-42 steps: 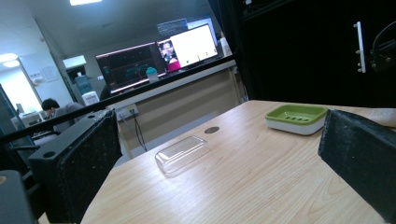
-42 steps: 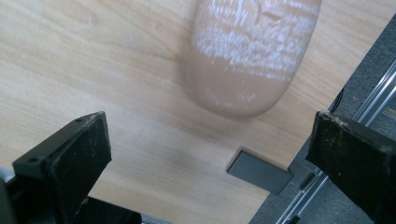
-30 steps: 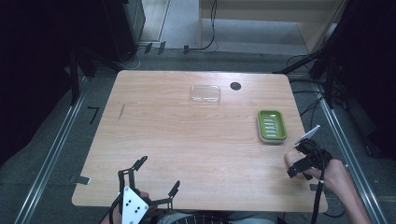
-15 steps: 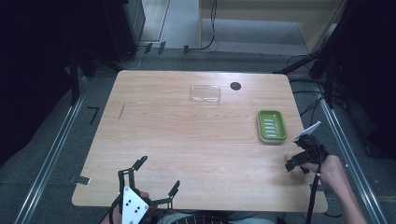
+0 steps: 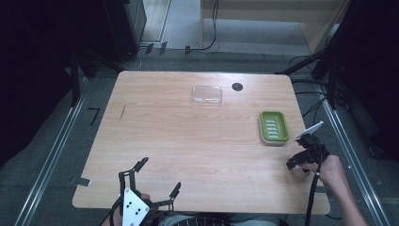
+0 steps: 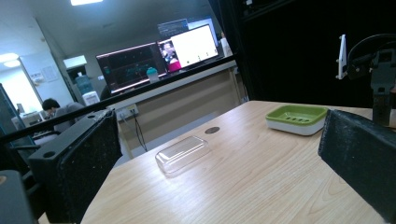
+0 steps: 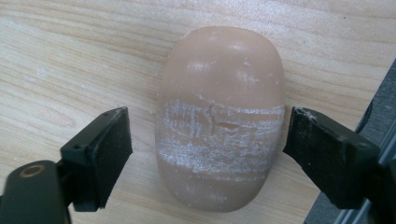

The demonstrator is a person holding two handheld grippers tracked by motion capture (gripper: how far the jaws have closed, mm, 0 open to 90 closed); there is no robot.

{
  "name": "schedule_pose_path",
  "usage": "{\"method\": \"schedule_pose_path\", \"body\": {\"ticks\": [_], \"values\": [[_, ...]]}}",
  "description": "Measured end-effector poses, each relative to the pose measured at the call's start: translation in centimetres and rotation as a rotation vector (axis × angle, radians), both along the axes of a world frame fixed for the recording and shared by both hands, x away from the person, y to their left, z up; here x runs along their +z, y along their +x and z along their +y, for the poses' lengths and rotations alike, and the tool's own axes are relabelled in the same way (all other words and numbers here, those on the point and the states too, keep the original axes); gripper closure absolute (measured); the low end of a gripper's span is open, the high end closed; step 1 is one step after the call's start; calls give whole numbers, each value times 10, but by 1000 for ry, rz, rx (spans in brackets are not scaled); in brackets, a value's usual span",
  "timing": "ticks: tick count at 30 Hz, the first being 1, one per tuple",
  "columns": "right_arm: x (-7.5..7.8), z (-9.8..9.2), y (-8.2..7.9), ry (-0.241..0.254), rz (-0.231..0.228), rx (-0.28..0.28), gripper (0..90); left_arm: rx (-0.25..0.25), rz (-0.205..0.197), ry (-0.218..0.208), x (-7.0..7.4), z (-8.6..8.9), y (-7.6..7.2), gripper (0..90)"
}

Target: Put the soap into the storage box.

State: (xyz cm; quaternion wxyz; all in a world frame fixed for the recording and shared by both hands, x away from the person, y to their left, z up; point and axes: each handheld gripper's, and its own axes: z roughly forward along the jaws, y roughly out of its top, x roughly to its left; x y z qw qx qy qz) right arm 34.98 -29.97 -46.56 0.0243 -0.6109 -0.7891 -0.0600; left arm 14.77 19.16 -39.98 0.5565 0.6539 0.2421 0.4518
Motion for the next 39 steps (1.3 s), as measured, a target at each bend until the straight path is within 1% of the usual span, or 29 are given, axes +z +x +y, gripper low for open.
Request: {"method": "schedule_pose_path", "body": {"ticks": [4, 6, 12, 13, 25, 36, 39], "values": [[-2, 0, 0, -11, 0, -9, 209, 0, -1, 1, 0, 0, 0, 0], [-4, 2, 1, -30, 4, -11, 263, 1, 0, -1, 0, 0, 0, 0], [-5, 4, 1, -52, -2, -23, 297, 0, 0, -1, 0, 0, 0, 0], [-7, 5, 0, -62, 1, -26, 306, 0, 0, -1, 0, 0, 0, 0], [-7, 9, -1, -84, -12, -26, 329, 0, 0, -4, 0, 1, 0, 0], [-6, 9, -2, -88, -17, -7, 335, -2, -1, -4, 0, 1, 0, 0], [-6, 10, -2, -94, -17, 9, 336, -2, -1, -5, 0, 1, 0, 0]]}}
